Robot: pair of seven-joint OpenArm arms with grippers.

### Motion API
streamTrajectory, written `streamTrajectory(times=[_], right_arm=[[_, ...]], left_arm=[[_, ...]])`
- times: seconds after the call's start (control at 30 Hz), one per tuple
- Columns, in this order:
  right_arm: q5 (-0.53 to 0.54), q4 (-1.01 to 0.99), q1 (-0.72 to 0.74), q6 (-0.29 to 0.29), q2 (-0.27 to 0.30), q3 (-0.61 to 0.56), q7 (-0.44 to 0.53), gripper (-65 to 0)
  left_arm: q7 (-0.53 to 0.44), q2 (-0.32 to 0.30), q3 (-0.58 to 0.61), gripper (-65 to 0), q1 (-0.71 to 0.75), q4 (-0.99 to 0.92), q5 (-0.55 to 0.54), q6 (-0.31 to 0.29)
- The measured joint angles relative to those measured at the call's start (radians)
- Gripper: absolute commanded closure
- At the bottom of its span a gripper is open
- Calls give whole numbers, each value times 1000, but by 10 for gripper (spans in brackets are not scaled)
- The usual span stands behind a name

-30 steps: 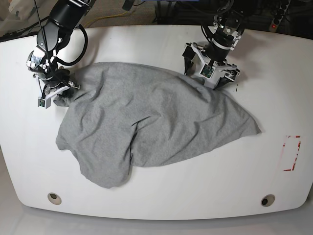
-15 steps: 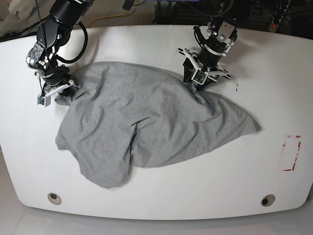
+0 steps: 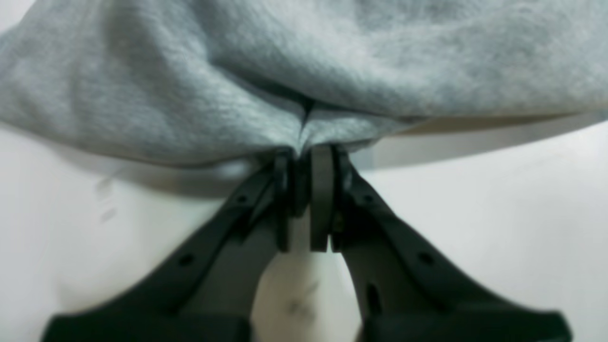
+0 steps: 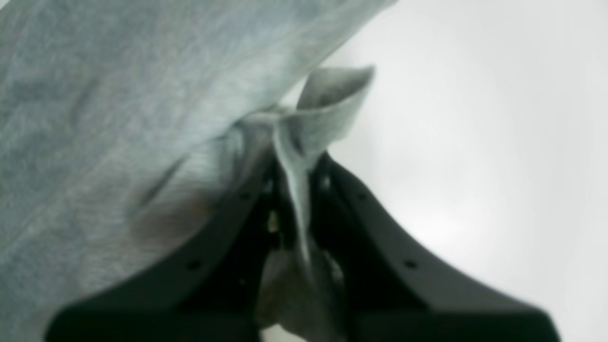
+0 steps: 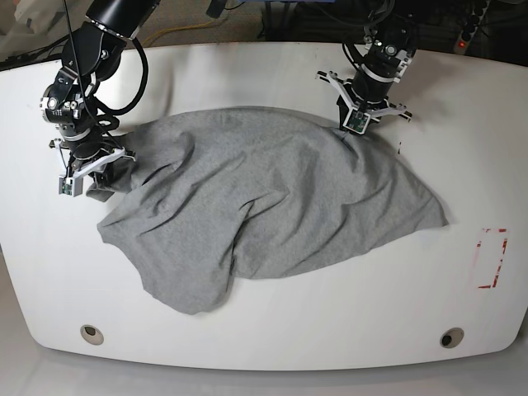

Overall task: Fold the T-shirt properly
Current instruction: 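Lift the shirt with both grippers and pull it apart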

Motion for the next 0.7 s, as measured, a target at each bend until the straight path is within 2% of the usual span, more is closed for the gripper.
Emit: streamTrajectory(times=[0.17,0.37,0.57,0.7], right_arm=[[-1,65,24,0,0,0,-8,-2],[3,96,106,0,4,-2,-5,-2],[-13,88,211,6,36,-31,-48,-2],[3,65,291,52,34,-80,-37,-2]], left_arm=[[90,12,-70,-14,16,153,-2,-133],[277,13,-157,-15,-35,218,0,-264],[408,14,-279,-17,-173,217,-2,-483],[505,18,-328,-32,-314,216,-2,-575]])
